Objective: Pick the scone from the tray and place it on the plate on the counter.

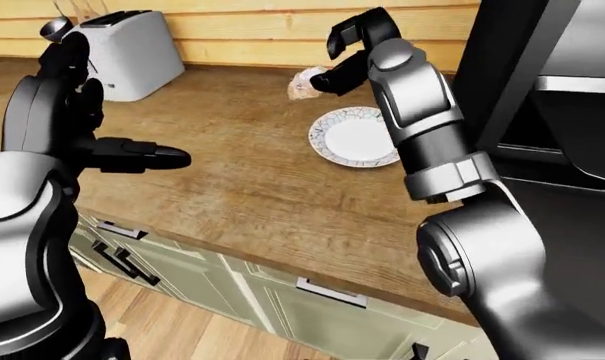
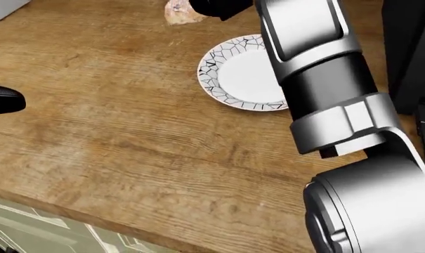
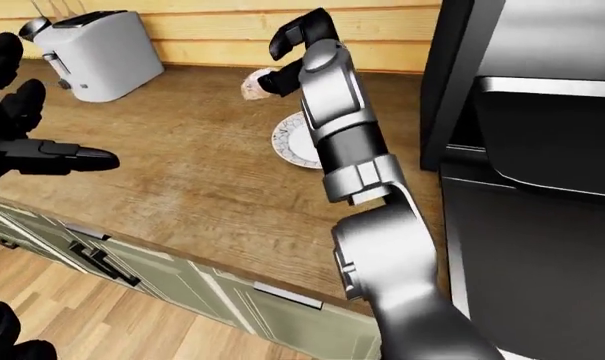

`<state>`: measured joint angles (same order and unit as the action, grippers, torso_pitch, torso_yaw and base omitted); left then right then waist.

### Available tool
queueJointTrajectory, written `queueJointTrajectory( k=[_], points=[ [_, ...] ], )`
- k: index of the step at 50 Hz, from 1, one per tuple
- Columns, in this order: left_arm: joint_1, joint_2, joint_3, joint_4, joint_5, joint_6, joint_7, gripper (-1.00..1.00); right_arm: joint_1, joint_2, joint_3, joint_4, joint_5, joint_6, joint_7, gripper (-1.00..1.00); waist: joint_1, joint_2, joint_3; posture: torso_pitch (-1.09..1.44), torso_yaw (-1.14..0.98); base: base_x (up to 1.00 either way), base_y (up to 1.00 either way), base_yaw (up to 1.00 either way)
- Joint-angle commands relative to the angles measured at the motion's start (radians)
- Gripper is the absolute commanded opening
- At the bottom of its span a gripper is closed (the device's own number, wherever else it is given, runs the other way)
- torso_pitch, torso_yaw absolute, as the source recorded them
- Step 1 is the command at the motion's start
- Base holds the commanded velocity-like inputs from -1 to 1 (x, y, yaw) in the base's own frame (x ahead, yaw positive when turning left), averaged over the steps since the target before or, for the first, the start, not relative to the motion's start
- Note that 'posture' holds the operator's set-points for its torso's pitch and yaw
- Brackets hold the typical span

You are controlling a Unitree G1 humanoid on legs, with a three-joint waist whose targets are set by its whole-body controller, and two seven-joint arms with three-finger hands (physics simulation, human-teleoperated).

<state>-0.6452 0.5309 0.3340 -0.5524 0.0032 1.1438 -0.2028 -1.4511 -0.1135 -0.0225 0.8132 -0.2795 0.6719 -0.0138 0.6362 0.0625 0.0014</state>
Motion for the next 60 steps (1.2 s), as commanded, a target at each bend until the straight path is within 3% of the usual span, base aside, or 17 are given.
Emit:
queueJointTrajectory(
  k=[1,6,27,52,60],
  points=[
    [-0.02,0.014,0.013,-0.02,0.01,-0.03,0.005,1.0,-0.046,-0.015,-0.001,-0.036,-0.021,-0.05,-0.023,-1.0,0.001,0.001,-0.03,0.0,0.59,0.0,0.0,0.0],
    [-0.015,0.011,0.012,-0.026,0.012,-0.026,-0.002,1.0,0.022,-0.07,-0.011,-0.11,-0.051,-0.025,-0.008,-1.0,0.01,-0.003,-0.028,0.0,0.59,0.0,0.0,0.0],
    [-0.046,-0.002,-0.023,0.032,0.048,-0.051,-0.015,1.0,0.116,-0.134,-0.03,-0.282,-0.114,0.068,0.069,-1.0,0.028,-0.021,-0.033,0.0,0.59,0.0,0.0,0.0],
    [-0.039,-0.016,-0.029,0.048,0.078,-0.071,-0.04,1.0,0.306,-0.144,-0.031,-0.573,-0.19,0.205,0.179,-1.0,0.038,-0.031,-0.033,0.0,0.59,0.0,0.0,0.0],
    [-0.041,-0.021,-0.033,0.052,0.087,-0.075,-0.043,1.0,0.321,-0.132,-0.049,-0.537,-0.176,0.18,0.14,-1.0,0.039,-0.032,-0.035,0.0,0.59,0.0,0.0,0.0]
  ],
)
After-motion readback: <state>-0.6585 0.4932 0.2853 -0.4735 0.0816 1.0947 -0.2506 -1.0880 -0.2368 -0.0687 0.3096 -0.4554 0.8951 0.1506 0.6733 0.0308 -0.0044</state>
